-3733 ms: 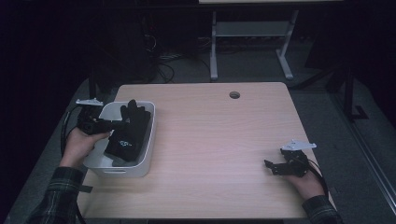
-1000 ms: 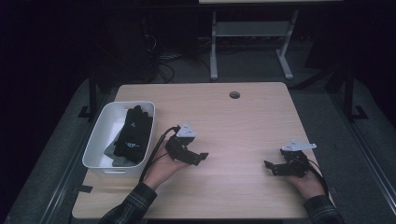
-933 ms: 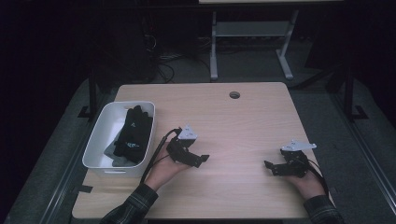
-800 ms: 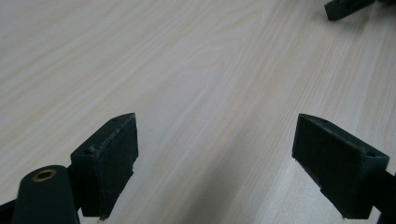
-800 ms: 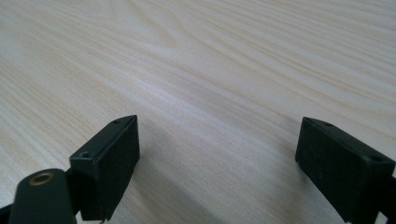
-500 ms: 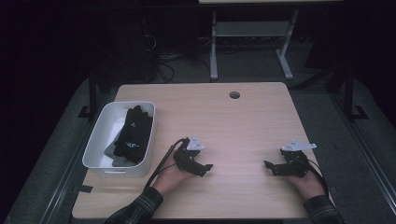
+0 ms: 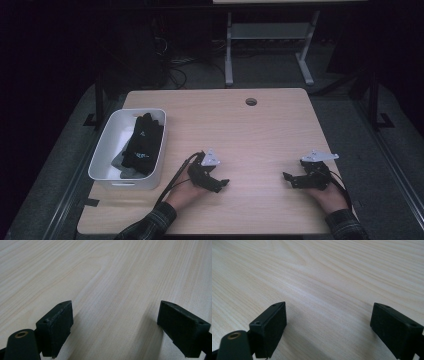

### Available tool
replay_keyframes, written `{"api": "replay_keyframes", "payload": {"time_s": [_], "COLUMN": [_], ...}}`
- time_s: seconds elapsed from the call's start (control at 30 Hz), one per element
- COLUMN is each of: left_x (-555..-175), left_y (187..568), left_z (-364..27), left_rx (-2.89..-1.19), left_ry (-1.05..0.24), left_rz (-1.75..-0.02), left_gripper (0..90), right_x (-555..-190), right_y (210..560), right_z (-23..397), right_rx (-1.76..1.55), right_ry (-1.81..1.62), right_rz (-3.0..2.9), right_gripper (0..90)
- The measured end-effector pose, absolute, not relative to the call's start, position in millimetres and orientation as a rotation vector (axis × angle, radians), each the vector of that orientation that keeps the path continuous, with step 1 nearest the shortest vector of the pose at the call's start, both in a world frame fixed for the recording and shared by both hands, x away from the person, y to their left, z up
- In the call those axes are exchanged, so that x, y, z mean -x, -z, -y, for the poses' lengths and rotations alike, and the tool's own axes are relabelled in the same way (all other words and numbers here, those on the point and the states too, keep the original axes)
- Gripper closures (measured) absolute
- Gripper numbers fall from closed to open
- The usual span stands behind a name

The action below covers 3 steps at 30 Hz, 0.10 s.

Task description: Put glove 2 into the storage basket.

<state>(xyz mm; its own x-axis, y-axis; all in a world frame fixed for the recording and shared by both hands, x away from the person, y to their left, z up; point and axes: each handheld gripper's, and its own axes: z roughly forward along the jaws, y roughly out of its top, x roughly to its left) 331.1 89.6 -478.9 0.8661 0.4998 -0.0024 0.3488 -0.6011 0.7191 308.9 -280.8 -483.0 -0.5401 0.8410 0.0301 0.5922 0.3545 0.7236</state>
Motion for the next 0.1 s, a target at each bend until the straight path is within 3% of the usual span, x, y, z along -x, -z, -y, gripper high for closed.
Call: {"api": "replay_keyframes", "payload": {"time_s": [0.1], "left_x": [-331.0], "left_y": [478.9], "left_z": [-89.6], "left_rx": [-2.274], "left_ry": [-0.256], "left_rz": [-0.61], "left_gripper": [12.7], "right_x": [-308.9], "right_y": [483.0], "right_z": [280.8], "right_rx": [-1.262], "right_ry": [-0.997], "right_rz": [-2.275], "right_gripper": [13.4]}}
